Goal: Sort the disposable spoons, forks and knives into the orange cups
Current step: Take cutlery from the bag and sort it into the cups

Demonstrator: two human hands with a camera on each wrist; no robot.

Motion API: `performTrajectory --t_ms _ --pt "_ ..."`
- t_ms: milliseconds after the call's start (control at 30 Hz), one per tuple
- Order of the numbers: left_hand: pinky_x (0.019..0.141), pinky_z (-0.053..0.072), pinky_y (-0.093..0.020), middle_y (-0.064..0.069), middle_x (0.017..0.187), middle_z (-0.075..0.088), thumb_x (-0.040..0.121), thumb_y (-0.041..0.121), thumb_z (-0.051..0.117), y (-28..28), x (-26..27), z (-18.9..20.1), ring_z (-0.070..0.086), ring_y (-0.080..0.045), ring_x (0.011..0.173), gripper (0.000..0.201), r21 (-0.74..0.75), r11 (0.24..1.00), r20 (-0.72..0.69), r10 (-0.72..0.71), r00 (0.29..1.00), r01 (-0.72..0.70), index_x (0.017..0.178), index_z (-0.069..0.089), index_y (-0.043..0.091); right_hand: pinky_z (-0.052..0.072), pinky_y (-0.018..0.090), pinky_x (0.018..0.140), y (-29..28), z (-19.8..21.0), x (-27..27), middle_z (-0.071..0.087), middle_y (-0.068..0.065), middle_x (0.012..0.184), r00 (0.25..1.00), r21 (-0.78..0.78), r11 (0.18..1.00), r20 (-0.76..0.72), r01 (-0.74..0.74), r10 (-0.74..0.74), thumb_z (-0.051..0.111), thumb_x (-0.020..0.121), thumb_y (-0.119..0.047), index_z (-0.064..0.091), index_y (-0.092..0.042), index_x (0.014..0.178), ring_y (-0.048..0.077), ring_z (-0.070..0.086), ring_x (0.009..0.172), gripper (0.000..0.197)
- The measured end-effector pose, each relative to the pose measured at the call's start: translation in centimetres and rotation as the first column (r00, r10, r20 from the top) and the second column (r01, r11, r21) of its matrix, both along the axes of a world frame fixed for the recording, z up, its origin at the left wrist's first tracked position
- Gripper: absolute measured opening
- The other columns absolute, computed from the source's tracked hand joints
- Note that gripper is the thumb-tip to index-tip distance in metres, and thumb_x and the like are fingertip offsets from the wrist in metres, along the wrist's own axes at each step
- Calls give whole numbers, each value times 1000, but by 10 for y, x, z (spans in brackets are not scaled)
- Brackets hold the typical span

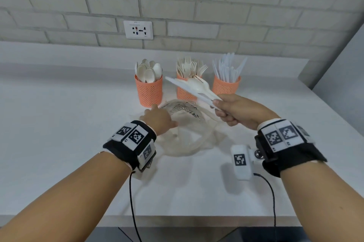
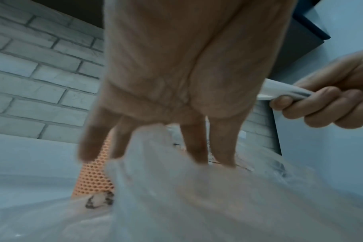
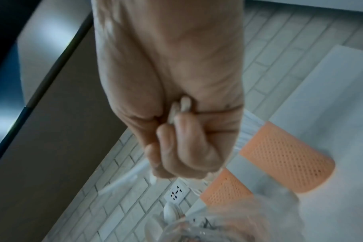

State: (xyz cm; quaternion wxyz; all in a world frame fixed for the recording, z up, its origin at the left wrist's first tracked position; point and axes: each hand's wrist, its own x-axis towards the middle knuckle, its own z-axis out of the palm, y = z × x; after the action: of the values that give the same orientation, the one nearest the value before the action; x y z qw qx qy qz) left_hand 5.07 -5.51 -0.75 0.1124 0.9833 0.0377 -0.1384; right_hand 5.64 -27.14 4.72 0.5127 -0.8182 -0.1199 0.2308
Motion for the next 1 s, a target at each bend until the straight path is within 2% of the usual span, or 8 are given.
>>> performTrajectory --t_ms 100,200,400,500,600,700,800,1000 --pt "112 27 -42 -12 146 31 83 37 66 -6 -5 15 28 -29 137 22 -259 957 361 -31 932 132 86 72 16 26 17 45 7 -10 -1 40 -3 63 998 153 986 2 67 -68 33 102 -19 48 -19 85 8 30 49 23" --pt "106 29 -27 -6 140 38 87 40 61 -18 -7 27 34 -17 134 31 -511 823 502 55 863 246 108 65 18 27 17 44 17 -18 1 39 -2 64 992 291 949 -2 120 -125 32 102 -20 50 -21 90 8 31 49 21" --pt "94 46 -36 -4 92 65 93 50 43 -44 9 37 61 -17 92 48 -981 194 20 80 997 4 102 60 6 28 18 42 37 -28 1 35 -3 57 991 454 891 -123 14 47 31 102 -24 51 -21 98 7 31 45 21" --pt "78 48 -28 -10 98 65 99 29 37 -51 13 37 61 -19 83 35 -997 35 -66 140 988 -71 90 60 5 34 21 47 39 -28 3 42 0 58 985 397 917 -145 -32 98 30 102 -27 49 -14 91 10 39 49 26" --pt "82 49 -32 -11 91 68 100 18 32 -55 18 36 66 -22 87 30 -994 -78 -96 200 975 -82 82 54 7 46 26 61 34 -21 7 56 3 73 991 19 992 -36 -128 129 36 100 -33 55 -13 87 16 56 66 30" --pt "70 53 -31 -5 66 64 100 15 34 -56 24 38 67 -13 62 30 -994 -75 -98 297 950 -79 76 50 7 44 22 62 23 -7 20 59 0 76 951 -261 965 292 -19 98 59 90 -26 63 -10 88 13 57 70 16" --pt "50 51 -23 -4 61 45 99 11 38 -64 26 39 50 -8 43 22 -999 36 -9 337 941 -23 80 49 8 37 9 56 24 9 29 52 -5 63 788 -29 988 607 149 -101 73 78 -13 61 -10 80 0 47 56 12" --pt "46 41 -28 -5 68 44 94 8 47 -87 34 33 40 -13 50 22 -951 306 151 316 937 50 116 46 3 52 29 71 40 18 48 58 2 72 790 73 976 576 207 -211 59 89 -21 57 -11 91 20 61 71 10"
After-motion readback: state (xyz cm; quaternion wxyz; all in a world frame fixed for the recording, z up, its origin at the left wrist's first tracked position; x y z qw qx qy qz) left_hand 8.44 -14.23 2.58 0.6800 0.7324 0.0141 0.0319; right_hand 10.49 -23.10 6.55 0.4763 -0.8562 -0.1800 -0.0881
